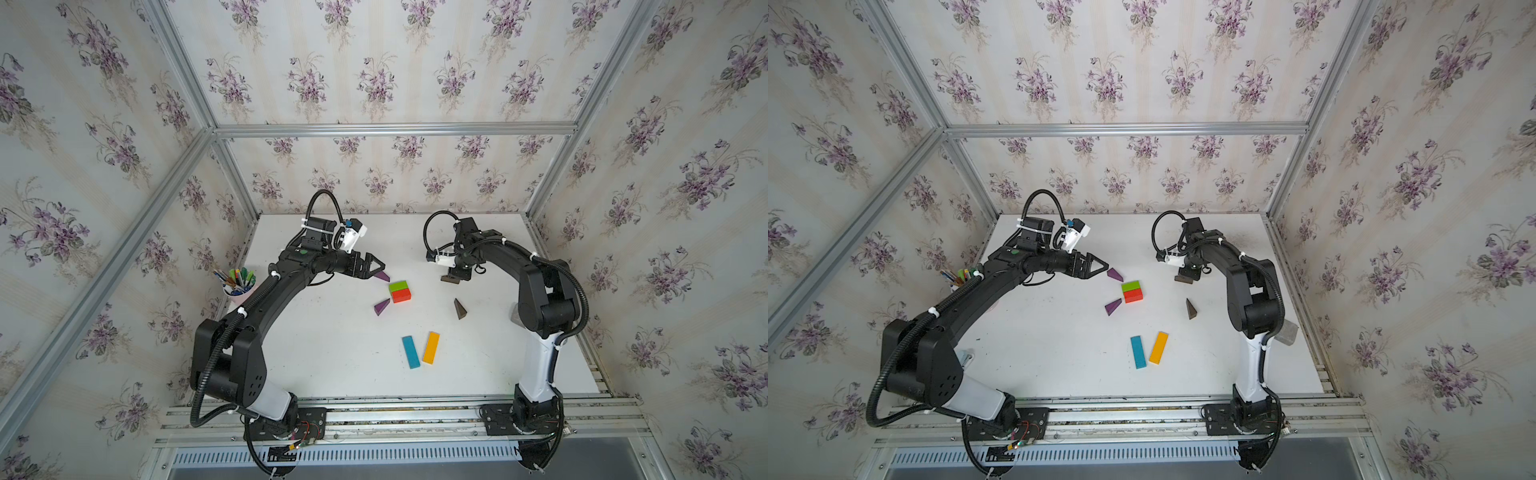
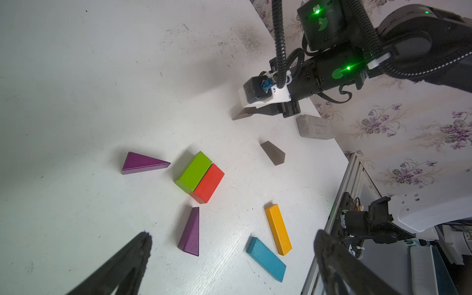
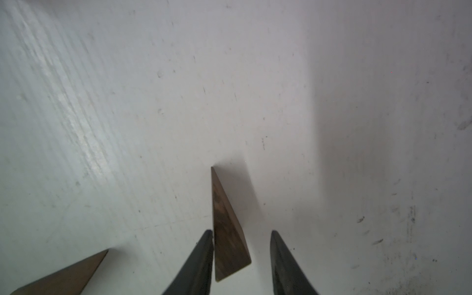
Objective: Assemble a small pinwheel with building blocks
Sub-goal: Move the building block to the center of the board.
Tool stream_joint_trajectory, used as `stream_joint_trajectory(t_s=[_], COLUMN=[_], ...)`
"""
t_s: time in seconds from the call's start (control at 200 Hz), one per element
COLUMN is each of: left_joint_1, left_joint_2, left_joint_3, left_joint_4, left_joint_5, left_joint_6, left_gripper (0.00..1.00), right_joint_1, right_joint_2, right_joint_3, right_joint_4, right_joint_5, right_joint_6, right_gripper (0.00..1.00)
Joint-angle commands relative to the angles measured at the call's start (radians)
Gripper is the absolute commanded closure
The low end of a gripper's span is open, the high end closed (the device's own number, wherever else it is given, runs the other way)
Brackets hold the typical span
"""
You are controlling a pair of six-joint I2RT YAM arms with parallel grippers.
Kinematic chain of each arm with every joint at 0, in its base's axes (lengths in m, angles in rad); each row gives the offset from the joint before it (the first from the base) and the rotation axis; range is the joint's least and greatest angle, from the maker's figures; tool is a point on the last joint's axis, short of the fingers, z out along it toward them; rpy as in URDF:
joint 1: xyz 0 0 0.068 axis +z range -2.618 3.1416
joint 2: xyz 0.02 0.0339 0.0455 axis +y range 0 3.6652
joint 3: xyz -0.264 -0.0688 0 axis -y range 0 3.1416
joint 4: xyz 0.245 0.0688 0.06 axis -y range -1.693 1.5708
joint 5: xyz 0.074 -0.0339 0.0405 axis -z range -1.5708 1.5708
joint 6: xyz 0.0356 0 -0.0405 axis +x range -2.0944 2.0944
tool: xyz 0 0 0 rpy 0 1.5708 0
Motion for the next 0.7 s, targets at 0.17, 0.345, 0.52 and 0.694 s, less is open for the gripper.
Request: stream_joint_trajectory(t_s=[0.17,0.345,0.52,0.694], left_joint_1=[0.002,0.001,0.002,0.001], left_joint_2=[-0.008,-0.007,-0.002,-0.002], left_joint_3=[-0.002,-0.001,-0.002,-0.002], left_joint_4=[0.009,0.009,0.009,0.009], left_joint_5=[0.014,0.014,0.015,0.015], left_joint_6=[0.011,0.011,0.010,0.010], left_gripper=[0.00,0.00,0.00,0.00], right_joint_1=[0.009,0.011,0.012,0.012], right_joint_2=[0.029,0.041,0.044,0.050], right_joint_3=[0.021,0.019,0.009,0.016], right_joint_4=[-0.043,-0.039,-0.040,-0.054], right_joint_5=[-0.004,0.038,0.051,0.048], right_joint_6=[0.005,-0.002,-0.014,-0.032], right_gripper=[0.67,0.73,0.79,0.91])
